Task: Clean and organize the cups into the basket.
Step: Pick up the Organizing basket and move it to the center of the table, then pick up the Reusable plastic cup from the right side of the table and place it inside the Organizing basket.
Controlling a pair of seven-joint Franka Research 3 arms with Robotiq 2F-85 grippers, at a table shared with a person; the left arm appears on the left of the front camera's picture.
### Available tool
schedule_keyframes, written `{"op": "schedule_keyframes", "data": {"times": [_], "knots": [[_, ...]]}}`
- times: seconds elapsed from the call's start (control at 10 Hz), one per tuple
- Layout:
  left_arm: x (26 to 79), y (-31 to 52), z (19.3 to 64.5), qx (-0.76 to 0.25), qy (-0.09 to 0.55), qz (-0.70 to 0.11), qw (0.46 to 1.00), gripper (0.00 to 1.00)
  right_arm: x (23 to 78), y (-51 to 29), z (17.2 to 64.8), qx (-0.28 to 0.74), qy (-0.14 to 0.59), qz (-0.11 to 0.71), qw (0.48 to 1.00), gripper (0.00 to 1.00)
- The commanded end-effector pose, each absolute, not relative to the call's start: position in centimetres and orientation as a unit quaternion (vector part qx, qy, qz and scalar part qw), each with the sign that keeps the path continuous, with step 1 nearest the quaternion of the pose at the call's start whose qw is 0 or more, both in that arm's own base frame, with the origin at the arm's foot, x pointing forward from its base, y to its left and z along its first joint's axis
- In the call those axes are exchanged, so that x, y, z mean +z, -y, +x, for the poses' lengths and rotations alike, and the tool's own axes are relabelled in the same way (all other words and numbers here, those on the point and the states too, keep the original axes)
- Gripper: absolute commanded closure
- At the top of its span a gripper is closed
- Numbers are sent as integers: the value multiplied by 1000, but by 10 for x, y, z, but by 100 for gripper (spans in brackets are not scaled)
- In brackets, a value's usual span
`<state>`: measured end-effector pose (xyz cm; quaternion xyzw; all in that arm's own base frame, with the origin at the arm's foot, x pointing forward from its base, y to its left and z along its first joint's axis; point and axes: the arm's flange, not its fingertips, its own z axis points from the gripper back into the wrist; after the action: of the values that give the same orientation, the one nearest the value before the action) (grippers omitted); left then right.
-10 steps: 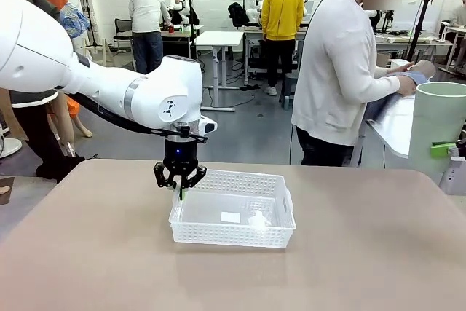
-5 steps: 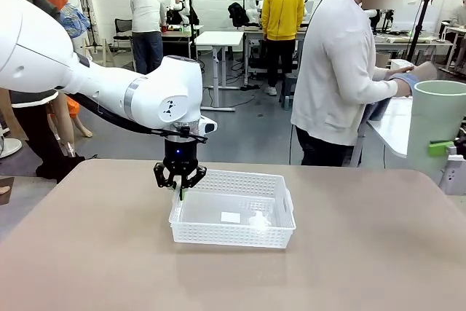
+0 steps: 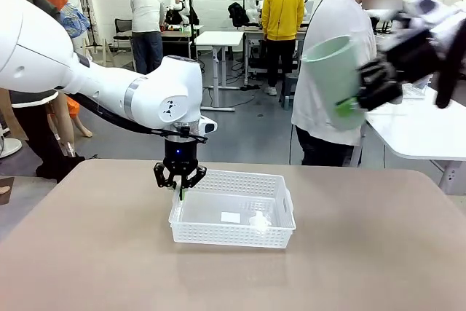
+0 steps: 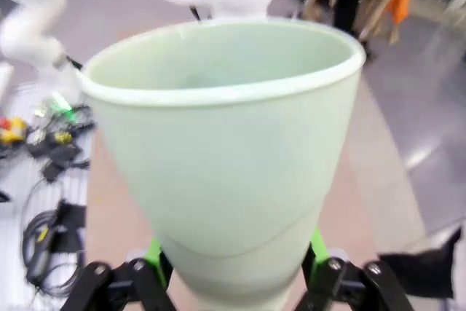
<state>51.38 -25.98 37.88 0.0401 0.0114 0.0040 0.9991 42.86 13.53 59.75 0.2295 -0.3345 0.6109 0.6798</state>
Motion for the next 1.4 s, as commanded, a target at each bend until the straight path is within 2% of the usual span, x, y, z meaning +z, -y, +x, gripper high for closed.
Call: {"op": "schedule_keyframes", "data": {"times": [0.0, 0.2, 0.5, 1.3], "knots": [[378, 260, 514, 6, -12, 41, 999, 100, 578, -183, 454, 634, 235, 173, 716, 19], [378, 260, 514, 6, -12, 41, 999, 100, 556, -239, 456, 663, 177, 121, 717, 19], [378, 260, 514, 6, -12, 41, 999, 100, 521, -284, 459, 701, 154, 109, 688, 19], [378, 260, 514, 6, -12, 41, 999, 100, 409, -313, 477, 724, 103, 91, 676, 19]]}}
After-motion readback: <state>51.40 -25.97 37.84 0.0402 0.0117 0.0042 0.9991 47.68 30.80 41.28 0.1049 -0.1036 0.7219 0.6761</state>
